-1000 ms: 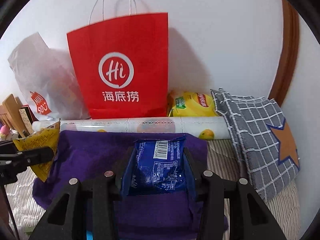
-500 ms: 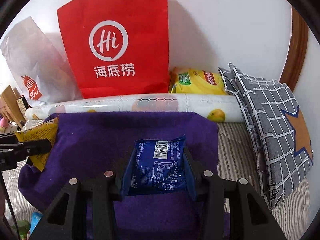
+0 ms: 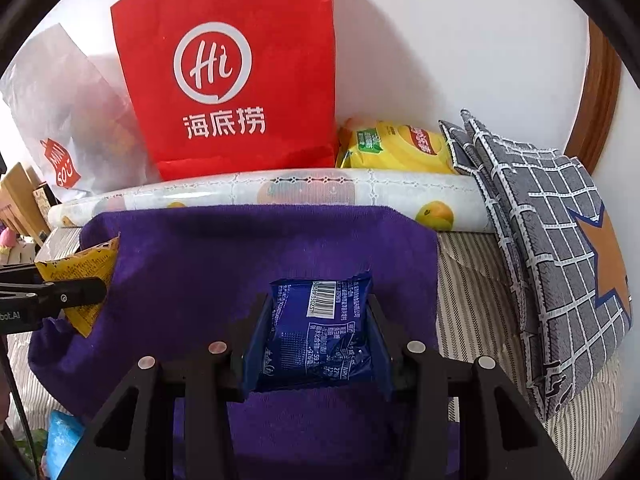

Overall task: Organize snacks
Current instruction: 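Carry both packets over the purple towel and lower them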

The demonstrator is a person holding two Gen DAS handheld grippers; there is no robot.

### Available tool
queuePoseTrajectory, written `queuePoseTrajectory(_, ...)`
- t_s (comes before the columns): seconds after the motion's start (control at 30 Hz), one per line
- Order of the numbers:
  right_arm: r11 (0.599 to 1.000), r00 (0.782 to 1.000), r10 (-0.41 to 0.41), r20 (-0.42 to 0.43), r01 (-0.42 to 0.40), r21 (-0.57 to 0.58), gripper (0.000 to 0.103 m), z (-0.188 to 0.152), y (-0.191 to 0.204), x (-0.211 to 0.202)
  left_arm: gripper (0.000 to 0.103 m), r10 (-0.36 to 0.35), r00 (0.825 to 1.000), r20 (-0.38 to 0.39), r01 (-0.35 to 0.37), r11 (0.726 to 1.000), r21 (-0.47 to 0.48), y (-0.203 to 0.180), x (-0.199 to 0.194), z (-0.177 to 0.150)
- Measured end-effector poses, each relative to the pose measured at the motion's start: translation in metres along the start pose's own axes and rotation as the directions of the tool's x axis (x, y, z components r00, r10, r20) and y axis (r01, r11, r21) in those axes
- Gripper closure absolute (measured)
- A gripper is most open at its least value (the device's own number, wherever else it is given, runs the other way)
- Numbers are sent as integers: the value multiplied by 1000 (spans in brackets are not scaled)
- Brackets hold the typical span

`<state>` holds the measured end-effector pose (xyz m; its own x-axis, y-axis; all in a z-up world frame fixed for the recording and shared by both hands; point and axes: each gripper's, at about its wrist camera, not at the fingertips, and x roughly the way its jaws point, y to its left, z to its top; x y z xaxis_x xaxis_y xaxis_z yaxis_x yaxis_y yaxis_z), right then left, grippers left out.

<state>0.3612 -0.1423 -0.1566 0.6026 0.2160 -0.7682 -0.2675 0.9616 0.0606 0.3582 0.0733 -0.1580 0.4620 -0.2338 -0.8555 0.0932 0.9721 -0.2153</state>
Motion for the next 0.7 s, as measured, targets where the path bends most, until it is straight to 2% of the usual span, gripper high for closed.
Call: queuePoseTrajectory(0.7,999,1000,5,-28,-6,-36,58,-6,6,11,54,15,999,-45,-14,1000,27,-11,7,-4)
